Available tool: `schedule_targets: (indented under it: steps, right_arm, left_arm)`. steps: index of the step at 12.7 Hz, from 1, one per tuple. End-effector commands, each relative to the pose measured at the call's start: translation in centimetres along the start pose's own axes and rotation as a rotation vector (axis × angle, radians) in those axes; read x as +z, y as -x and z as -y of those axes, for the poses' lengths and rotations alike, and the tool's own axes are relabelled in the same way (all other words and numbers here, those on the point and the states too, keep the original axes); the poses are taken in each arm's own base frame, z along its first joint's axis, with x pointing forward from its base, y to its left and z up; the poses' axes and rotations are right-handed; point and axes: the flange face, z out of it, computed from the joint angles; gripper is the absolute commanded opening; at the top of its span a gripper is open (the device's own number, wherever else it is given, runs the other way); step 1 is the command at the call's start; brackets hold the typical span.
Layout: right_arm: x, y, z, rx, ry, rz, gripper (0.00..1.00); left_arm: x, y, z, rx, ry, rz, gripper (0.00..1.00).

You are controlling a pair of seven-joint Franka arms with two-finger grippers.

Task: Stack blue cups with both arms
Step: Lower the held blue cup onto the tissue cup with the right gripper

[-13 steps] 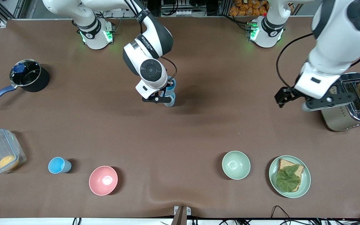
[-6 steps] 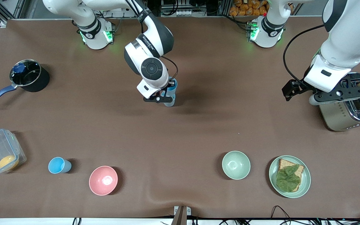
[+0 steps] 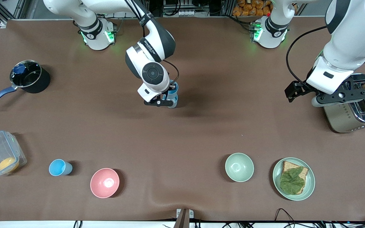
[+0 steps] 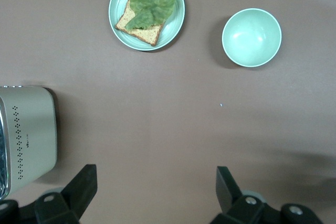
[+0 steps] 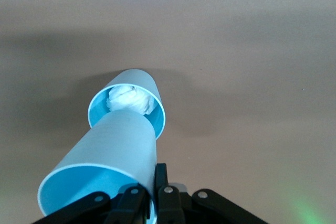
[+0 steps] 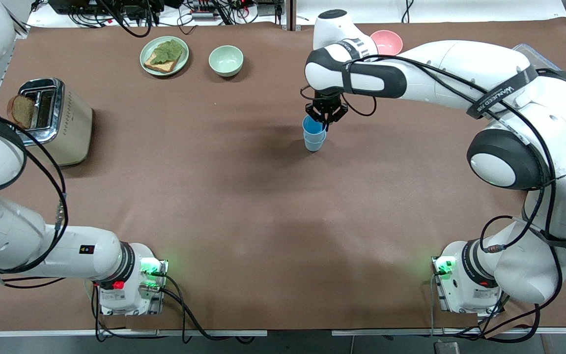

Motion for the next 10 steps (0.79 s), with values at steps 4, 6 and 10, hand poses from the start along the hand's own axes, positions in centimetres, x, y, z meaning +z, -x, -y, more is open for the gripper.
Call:
schedule_targets:
  steps: [4,6,10]
  right_arm:
    - [-1.9,-1.8,-0.1,0.022,-0.046,-0.013,1.00]
    - [-3.1,-2.5,-0.9,0.046,-0.096,0.019,1.00]
    - [-6.5,-6.0,-7.0,-0.032,-0.116,0.056,1.00]
  left_arm:
    - [0.7,0.2,-0.2,0.022,0.019,0.018,1.00]
    - [0.7,0.3,-0.2,0.018,0.033,0.022,1.00]
    - [0.0,-0.1,0.3,0.009,0.054,0.017,1.00]
